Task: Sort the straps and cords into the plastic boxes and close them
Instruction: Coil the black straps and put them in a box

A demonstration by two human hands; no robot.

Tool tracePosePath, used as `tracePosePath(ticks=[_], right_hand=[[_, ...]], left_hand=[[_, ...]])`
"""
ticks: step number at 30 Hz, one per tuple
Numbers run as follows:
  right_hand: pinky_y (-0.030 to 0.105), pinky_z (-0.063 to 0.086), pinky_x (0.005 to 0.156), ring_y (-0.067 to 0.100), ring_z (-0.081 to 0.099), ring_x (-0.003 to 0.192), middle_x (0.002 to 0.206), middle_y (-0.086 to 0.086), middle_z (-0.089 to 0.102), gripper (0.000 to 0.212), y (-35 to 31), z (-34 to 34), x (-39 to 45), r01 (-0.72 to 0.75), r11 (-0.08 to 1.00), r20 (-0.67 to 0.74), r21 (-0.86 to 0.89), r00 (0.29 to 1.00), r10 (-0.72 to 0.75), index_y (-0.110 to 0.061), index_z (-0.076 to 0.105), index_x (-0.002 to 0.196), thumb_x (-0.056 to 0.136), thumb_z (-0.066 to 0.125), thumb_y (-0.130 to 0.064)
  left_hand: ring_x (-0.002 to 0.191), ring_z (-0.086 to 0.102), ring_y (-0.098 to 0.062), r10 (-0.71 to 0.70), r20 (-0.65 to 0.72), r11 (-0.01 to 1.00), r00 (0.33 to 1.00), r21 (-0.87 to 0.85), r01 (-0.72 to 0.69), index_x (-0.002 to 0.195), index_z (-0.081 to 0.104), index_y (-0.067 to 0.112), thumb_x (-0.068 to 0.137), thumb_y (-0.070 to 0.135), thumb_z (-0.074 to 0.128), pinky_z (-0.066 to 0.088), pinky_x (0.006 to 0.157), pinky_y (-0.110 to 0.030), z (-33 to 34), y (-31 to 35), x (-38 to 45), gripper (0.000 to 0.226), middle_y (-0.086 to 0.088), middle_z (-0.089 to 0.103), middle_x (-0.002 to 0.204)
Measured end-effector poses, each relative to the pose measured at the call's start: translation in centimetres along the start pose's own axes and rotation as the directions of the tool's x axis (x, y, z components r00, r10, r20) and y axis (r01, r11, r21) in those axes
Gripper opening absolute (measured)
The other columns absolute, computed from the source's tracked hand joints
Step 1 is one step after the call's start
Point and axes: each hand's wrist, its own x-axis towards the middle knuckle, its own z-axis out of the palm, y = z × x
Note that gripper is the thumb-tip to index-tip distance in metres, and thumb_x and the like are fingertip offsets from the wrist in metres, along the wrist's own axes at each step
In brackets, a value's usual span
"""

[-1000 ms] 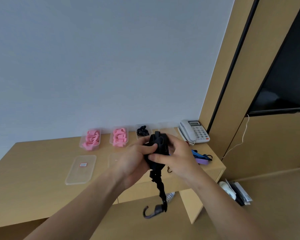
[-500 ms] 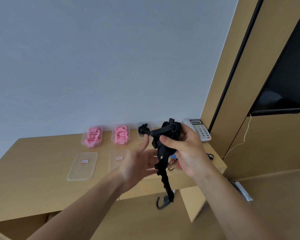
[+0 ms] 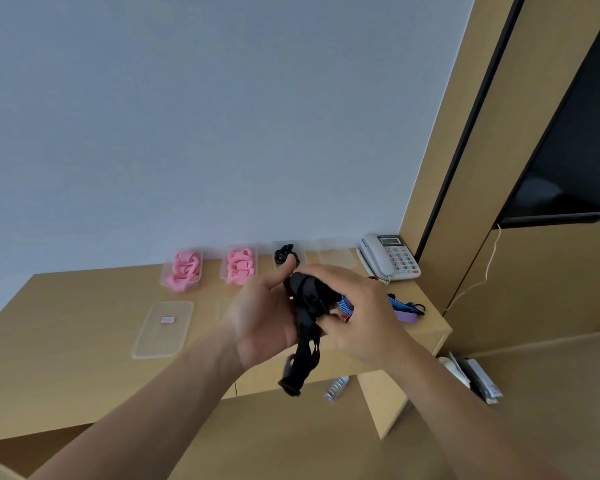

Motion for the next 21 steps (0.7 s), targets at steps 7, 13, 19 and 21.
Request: tracePosePath(ticks=[7, 13, 19, 21], right_hand=[[0.029, 0.03, 0.12, 0.002, 0.033, 0.146, 0.141, -0.009, 0.06, 0.038, -0.4, 0.0, -0.9, -0.057, 0.992, 0.069, 0.111, 0.996, 0.049, -0.019, 0.07, 0.126, 0.087, 0.069, -0.019], [0.03, 0.047, 0.107, 0.0, 0.055, 0.127, 0.13, -0.024, 0.063, 0.074, -0.8, 0.3, -0.6, -0.269, 0.918, -0.167, 0.293, 0.93, 0.326, -0.031, 0.066, 0.129, 0.062, 0.096, -0.025], [0.04, 0.043, 0.111, 0.001, 0.057, 0.123, 0.125, -0.021, 0.067, 0.076, 0.0, 0.6, 0.0, -0.469, 0.814, 0.135, 0.341, 0.882, 0.452, -0.039, 0.062, 0.126, 0.057, 0.095, -0.04], [0.037, 0.046, 0.106, 0.003, 0.061, 0.118, 0.117, -0.016, 0.071, 0.068, 0.1, 1.0, 0.0, -0.425, 0.836, 0.083, 0.347, 0.902, 0.424, -0.037, 0.064, 0.121, 0.06, 0.093, -0.035]], left_hand=[[0.099, 0.065, -0.029, 0.072, -0.109, 0.984, 0.991, 0.168, -0.053, 0.121, 0.072, 0.01, 0.097, 0.036, 0.063, 0.049, 0.094, -0.046, -0.8, 0.5, 0.0, 0.036, -0.013, 0.069, 0.114], [0.111, 0.064, -0.029, 0.152, -0.123, 0.969, 0.981, 0.211, -0.124, 0.127, 0.067, 0.002, 0.092, 0.019, 0.064, 0.05, 0.092, -0.039, -0.5, -0.1, 0.1, 0.039, -0.017, 0.068, 0.122], [0.124, 0.061, -0.039, 0.209, -0.087, 0.93, 0.974, 0.324, -0.171, 0.138, 0.055, 0.0, 0.089, 0.001, 0.061, 0.052, 0.097, -0.044, -0.4, 0.5, 0.1, 0.049, -0.029, 0.059, 0.135], [0.127, 0.059, -0.04, 0.231, -0.132, 0.935, 0.964, 0.305, -0.182, 0.147, 0.045, 0.003, 0.09, -0.004, 0.06, 0.048, 0.105, -0.049, -0.6, 0.6, 0.3, 0.06, -0.027, 0.055, 0.141]])
